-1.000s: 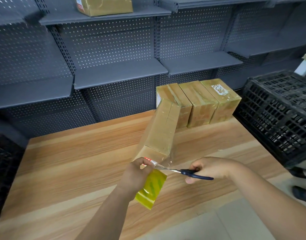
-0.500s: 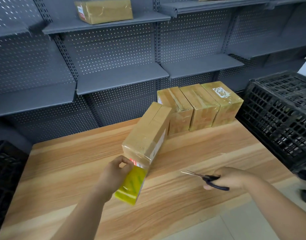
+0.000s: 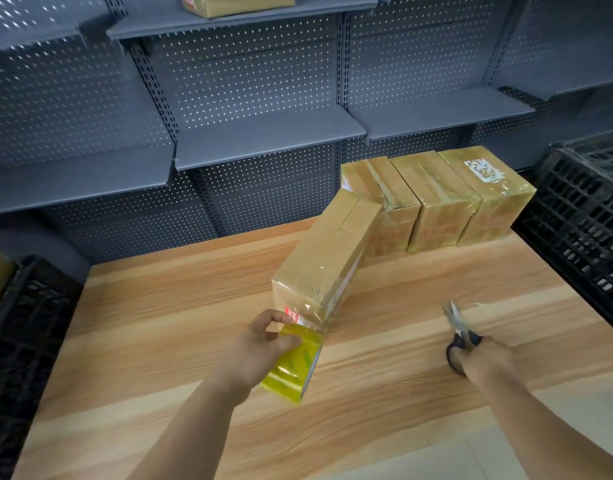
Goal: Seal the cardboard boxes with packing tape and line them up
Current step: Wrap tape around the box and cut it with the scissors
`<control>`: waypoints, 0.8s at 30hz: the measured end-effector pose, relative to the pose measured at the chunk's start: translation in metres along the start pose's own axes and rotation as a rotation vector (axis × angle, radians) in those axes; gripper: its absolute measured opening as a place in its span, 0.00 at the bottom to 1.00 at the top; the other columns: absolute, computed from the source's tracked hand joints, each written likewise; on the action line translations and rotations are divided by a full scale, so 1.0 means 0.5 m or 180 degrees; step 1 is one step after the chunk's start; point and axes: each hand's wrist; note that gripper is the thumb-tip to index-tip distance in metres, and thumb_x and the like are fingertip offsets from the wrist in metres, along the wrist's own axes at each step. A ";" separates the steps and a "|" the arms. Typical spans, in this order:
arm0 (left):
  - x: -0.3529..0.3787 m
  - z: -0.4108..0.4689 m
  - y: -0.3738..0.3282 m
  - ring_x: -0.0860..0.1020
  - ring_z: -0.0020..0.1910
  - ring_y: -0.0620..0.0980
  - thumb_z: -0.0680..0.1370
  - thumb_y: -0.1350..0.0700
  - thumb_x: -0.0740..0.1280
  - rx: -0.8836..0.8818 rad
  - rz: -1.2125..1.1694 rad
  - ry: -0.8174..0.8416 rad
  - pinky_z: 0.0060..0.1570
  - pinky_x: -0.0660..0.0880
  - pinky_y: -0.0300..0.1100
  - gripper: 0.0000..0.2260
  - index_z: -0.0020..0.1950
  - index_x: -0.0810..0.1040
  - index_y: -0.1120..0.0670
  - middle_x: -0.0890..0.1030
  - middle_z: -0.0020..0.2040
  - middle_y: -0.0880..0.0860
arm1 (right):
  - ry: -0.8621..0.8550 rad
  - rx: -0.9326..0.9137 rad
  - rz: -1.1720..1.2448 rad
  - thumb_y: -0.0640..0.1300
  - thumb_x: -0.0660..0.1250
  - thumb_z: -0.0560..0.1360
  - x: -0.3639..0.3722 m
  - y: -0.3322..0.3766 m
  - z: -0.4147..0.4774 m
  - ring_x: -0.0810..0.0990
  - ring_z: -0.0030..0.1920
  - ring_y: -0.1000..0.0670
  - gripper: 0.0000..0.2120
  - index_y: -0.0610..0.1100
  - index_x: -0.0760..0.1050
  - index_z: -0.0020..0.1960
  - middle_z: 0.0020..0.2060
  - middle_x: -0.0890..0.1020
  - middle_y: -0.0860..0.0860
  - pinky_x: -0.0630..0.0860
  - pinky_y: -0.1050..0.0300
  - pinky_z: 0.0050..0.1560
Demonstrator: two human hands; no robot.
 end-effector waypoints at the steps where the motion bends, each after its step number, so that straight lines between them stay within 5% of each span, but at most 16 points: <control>1: 0.000 0.002 0.002 0.78 0.32 0.42 0.76 0.59 0.70 0.0010 -0.0018 0.0003 0.33 0.72 0.32 0.07 0.52 0.77 0.50 0.83 0.40 0.52 | 0.0081 0.0072 -0.0083 0.57 0.67 0.75 0.002 0.004 0.000 0.73 0.36 0.44 0.18 0.41 0.73 0.49 0.41 0.76 0.45 0.73 0.55 0.36; 5: -0.003 0.007 0.006 0.79 0.33 0.44 0.76 0.60 0.70 0.0060 -0.0069 0.0042 0.34 0.73 0.34 0.08 0.51 0.77 0.49 0.84 0.42 0.55 | 0.0224 -0.0372 -0.0092 0.58 0.66 0.77 -0.022 0.082 -0.035 0.81 0.46 0.43 0.23 0.42 0.74 0.63 0.53 0.80 0.42 0.80 0.52 0.48; 7: -0.008 0.012 0.005 0.79 0.35 0.46 0.76 0.60 0.70 0.0081 -0.0075 0.0052 0.37 0.74 0.38 0.08 0.51 0.77 0.48 0.84 0.45 0.58 | 0.0310 -0.0912 0.0801 0.62 0.64 0.77 -0.064 0.180 -0.084 0.77 0.61 0.44 0.28 0.47 0.72 0.70 0.64 0.77 0.47 0.74 0.50 0.60; 10: -0.016 0.020 0.007 0.79 0.38 0.48 0.75 0.59 0.70 0.0076 -0.0099 0.0107 0.39 0.73 0.40 0.09 0.52 0.77 0.48 0.84 0.48 0.59 | 0.0862 -0.1279 0.2200 0.67 0.61 0.75 -0.131 0.350 -0.165 0.73 0.66 0.49 0.33 0.53 0.63 0.75 0.70 0.71 0.54 0.72 0.44 0.66; 13: -0.025 0.019 0.009 0.79 0.39 0.48 0.76 0.58 0.71 0.0068 -0.0156 0.0186 0.40 0.73 0.39 0.09 0.53 0.77 0.47 0.84 0.48 0.57 | 0.1503 -0.1134 0.2485 0.67 0.65 0.73 -0.130 0.444 -0.190 0.69 0.71 0.47 0.40 0.57 0.51 0.79 0.76 0.63 0.54 0.72 0.40 0.66; 16: -0.035 0.020 0.020 0.79 0.38 0.46 0.75 0.59 0.71 0.0076 -0.0312 0.0189 0.39 0.73 0.37 0.10 0.53 0.77 0.48 0.84 0.43 0.53 | 0.1874 -0.1114 0.2559 0.56 0.69 0.76 -0.109 0.483 -0.192 0.75 0.64 0.50 0.38 0.61 0.50 0.78 0.70 0.72 0.57 0.79 0.44 0.56; 19: -0.034 0.027 0.031 0.80 0.39 0.46 0.75 0.58 0.72 0.0041 -0.0501 0.0184 0.39 0.73 0.36 0.10 0.54 0.77 0.47 0.84 0.44 0.52 | 0.2103 -0.1202 0.2684 0.47 0.66 0.80 -0.106 0.515 -0.192 0.78 0.50 0.58 0.28 0.61 0.60 0.75 0.53 0.78 0.63 0.80 0.53 0.42; 24: -0.006 0.052 0.047 0.81 0.42 0.47 0.74 0.51 0.74 -0.0133 -0.0921 -0.0078 0.37 0.71 0.40 0.08 0.50 0.77 0.41 0.84 0.44 0.48 | 0.2030 -0.1345 0.2557 0.45 0.65 0.80 -0.109 0.565 -0.201 0.77 0.47 0.58 0.17 0.66 0.69 0.60 0.49 0.78 0.63 0.82 0.46 0.49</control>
Point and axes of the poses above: each hand's wrist, its own z-axis towards the middle knuckle, its own x-axis out of the palm, y = z × x
